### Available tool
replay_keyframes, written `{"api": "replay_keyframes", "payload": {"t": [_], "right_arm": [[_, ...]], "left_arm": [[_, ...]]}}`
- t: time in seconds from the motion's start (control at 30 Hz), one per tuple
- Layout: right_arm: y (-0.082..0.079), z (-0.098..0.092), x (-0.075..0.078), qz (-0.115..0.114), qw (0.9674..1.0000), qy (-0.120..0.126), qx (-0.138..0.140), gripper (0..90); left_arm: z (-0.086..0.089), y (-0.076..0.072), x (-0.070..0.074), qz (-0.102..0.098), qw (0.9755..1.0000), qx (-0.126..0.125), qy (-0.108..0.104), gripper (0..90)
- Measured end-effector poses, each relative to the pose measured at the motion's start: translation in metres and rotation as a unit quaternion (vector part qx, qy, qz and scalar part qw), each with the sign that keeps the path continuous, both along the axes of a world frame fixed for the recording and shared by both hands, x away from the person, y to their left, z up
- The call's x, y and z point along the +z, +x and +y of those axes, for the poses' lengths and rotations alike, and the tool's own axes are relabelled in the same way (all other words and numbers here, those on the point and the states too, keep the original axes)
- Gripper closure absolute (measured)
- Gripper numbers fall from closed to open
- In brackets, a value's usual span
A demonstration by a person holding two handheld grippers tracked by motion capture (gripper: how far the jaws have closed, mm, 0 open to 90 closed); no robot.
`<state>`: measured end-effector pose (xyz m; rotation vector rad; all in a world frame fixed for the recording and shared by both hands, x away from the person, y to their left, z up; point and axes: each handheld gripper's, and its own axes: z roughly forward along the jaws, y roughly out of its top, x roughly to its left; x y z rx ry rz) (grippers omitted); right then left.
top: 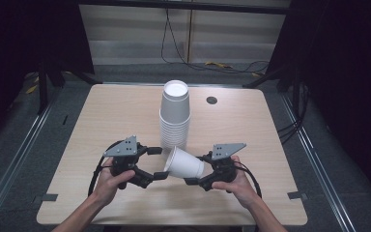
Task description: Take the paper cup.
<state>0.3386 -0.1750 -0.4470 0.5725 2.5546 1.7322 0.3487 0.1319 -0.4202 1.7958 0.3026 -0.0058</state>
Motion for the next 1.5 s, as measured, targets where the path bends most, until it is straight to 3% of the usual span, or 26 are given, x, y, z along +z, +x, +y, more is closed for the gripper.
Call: {"api": "replay_keyframes", "payload": {"t": [0.1, 0.3, 0.43, 0.5, 0.73, 0.97, 1.13, 1.23, 1.5], "right_arm": [[-0.001, 0.001, 0.000, -0.006, 0.9999, 0.013, 0.008, 23.4], [-0.002, 0.001, 0.000, -0.011, 0.9990, 0.042, 0.010, 23.6], [-0.003, 0.002, 0.000, -0.013, 0.9980, 0.058, 0.021, 23.7], [-0.003, 0.003, 0.001, -0.015, 0.9977, 0.062, 0.023, 23.8], [-0.004, 0.008, 0.003, -0.011, 0.9961, 0.082, 0.029, 23.7], [-0.005, 0.012, 0.003, -0.016, 0.9962, 0.077, 0.038, 23.7], [-0.008, 0.017, 0.002, -0.020, 0.9960, 0.075, 0.045, 23.6], [-0.009, 0.018, 0.003, -0.023, 0.9957, 0.077, 0.046, 23.6], [-0.007, 0.018, 0.000, -0.013, 0.9961, 0.071, 0.051, 23.1]], "left_arm": [[-0.003, 0.000, 0.000, 0.011, 0.9997, 0.020, 0.004, 15.3], [-0.005, 0.000, -0.002, 0.010, 0.9999, 0.011, 0.002, 14.9], [-0.007, 0.001, -0.003, 0.015, 0.9997, 0.020, 0.002, 2.3], [-0.008, 0.002, -0.004, 0.024, 0.9996, 0.011, -0.003, 0.0], [-0.016, 0.000, -0.007, 0.027, 0.9996, -0.002, -0.005, 0.0], [-0.019, 0.000, -0.009, 0.030, 0.9994, -0.015, -0.012, 0.0], [-0.022, -0.004, -0.008, 0.005, 0.9998, -0.016, -0.008, 0.0], [-0.022, -0.003, -0.009, 0.013, 0.9993, -0.031, -0.016, 2.1], [-0.022, -0.002, -0.008, 0.019, 0.9990, -0.036, -0.018, 5.3]]}}
